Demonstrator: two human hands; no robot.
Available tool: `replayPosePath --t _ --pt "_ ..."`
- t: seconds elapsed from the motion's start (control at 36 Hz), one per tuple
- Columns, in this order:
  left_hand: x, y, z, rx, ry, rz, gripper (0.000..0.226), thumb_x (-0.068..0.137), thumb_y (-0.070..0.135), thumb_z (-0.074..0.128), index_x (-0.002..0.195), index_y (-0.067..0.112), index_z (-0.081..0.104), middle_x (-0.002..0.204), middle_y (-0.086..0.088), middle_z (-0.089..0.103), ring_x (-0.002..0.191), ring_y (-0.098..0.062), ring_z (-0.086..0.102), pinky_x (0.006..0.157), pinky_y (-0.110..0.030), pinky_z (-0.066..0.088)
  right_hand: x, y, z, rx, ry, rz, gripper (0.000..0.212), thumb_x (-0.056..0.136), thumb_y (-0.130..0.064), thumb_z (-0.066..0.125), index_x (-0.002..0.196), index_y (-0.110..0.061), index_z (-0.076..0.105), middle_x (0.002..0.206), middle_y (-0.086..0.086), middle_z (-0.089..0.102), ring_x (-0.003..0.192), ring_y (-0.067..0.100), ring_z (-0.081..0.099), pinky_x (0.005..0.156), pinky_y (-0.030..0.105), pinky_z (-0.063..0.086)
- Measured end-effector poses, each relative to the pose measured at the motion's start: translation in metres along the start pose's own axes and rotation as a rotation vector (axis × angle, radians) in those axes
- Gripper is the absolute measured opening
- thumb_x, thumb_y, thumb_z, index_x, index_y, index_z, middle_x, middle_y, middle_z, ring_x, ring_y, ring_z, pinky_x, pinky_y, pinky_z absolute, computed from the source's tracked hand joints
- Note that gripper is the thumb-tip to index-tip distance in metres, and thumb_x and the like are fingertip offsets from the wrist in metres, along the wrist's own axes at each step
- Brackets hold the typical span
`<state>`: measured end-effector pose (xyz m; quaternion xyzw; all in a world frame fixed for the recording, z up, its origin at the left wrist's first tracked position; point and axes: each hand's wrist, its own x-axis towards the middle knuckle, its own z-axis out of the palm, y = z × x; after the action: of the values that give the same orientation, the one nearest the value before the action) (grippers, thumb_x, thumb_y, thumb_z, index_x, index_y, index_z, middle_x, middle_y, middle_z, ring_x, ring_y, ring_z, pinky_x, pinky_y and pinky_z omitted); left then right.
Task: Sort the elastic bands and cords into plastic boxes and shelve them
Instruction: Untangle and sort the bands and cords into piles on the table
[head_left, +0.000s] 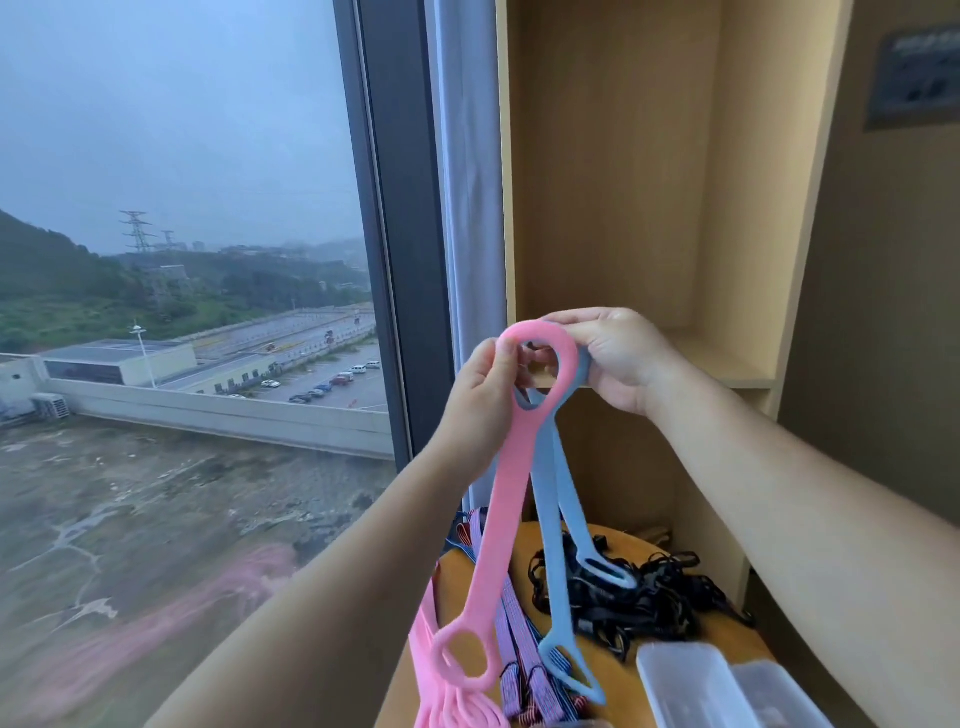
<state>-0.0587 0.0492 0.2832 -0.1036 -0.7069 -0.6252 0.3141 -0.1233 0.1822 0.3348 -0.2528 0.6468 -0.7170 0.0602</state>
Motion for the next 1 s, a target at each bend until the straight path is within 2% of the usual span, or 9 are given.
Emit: replayPosePath --t 0.14,0.25,0.36,0.44,0.5,0.61,0.67,0.81,1.0 --pt "-0.002 -0.004 0.012 0.049 0.104 0.009 0.035 0.105 0.039 0.033 0.084 0.037 0.061 0.098 0.013 0.054 0.081 0.015 0.056 0.072 -0.005 0.043 -0.006 0.001 0.004 0.111 -0.083 0.013 0.024 0.096 -0.005 0.053 0.11 0.009 0.066 0.1 0.027 0.066 0.08 0.031 0.063 0.088 0.048 0.051" --pt "-0.003 -0.007 0.021 -0.073 0.112 -0.027 0.03 0.106 0.039 0.034 0.096 0.02 0.054 0.071 0.019 0.067 0.065 0.002 0.063 0.058 -0.011 0.047 -0.011 0.004 0.003 0.124 -0.143 -0.007 0.05 0.094 -0.034 0.061 0.111 0.012 0.063 0.088 0.019 0.064 0.073 0.024 0.06 0.069 0.036 0.052" --pt "-0.007 -0.011 0.024 -0.072 0.106 0.019 0.022 0.106 0.036 0.034 0.102 0.021 0.05 0.072 0.02 0.067 0.062 0.004 0.061 0.056 -0.011 0.046 -0.015 0.01 -0.002 -0.019 -0.122 -0.107 0.027 0.095 -0.016 0.062 0.111 0.005 0.069 0.113 0.031 0.064 0.084 0.026 0.056 0.082 0.038 0.051" --pt "-0.009 -0.014 0.023 -0.081 0.067 0.009 0.008 0.103 0.043 0.039 0.108 0.036 0.04 0.075 0.018 0.069 0.07 -0.001 0.066 0.063 -0.018 0.051 -0.015 0.01 -0.003 -0.009 -0.09 -0.145 0.022 0.096 -0.012 0.059 0.107 0.004 0.07 0.101 0.028 0.064 0.08 0.027 0.053 0.078 0.04 0.051" --pt "-0.011 -0.017 0.019 -0.153 0.013 -0.047 0.018 0.101 0.046 0.043 0.115 0.037 0.035 0.078 0.012 0.071 0.076 -0.007 0.069 0.068 -0.022 0.054 -0.014 0.008 -0.004 -0.011 -0.077 -0.162 0.019 0.096 -0.012 0.059 0.103 0.0 0.072 0.095 0.021 0.062 0.076 0.024 0.051 0.069 0.035 0.053" --pt "-0.018 -0.025 0.011 -0.224 -0.211 -0.202 0.033 0.092 0.045 0.049 0.12 0.027 0.049 0.1 -0.001 0.071 0.094 -0.021 0.069 0.08 -0.035 0.056 -0.01 0.006 -0.007 -0.011 -0.052 -0.158 0.016 0.096 -0.012 0.059 0.099 -0.004 0.073 0.093 0.02 0.061 0.072 0.023 0.049 0.065 0.032 0.048" --pt "-0.023 -0.029 0.01 -0.157 -0.272 -0.206 0.029 0.091 0.034 0.052 0.119 0.025 0.054 0.108 -0.003 0.07 0.097 -0.021 0.069 0.078 -0.03 0.055 -0.008 0.006 -0.007 0.016 -0.015 -0.153 0.015 0.096 -0.011 0.059 0.096 -0.006 0.073 0.09 0.018 0.06 0.067 0.019 0.048 0.063 0.03 0.047" --pt "-0.03 -0.038 0.016 -0.094 -0.285 -0.286 0.017 0.103 0.021 0.041 0.107 0.017 0.057 0.086 0.004 0.069 0.088 -0.025 0.068 0.09 -0.049 0.055 -0.007 0.012 -0.005 0.019 0.007 -0.17 0.012 0.094 -0.009 0.061 0.097 -0.007 0.072 0.087 0.014 0.062 0.064 0.015 0.047 0.061 0.027 0.044" --pt "-0.033 -0.041 0.02 -0.231 -0.236 -0.447 0.029 0.104 0.027 0.043 0.101 0.008 0.065 0.089 -0.006 0.068 0.07 -0.017 0.058 0.074 -0.036 0.053 -0.006 0.014 -0.015 -0.059 0.017 -0.163 0.007 0.09 -0.004 0.066 0.092 -0.005 0.073 0.083 0.012 0.066 0.063 0.016 0.057 0.066 0.031 0.051"
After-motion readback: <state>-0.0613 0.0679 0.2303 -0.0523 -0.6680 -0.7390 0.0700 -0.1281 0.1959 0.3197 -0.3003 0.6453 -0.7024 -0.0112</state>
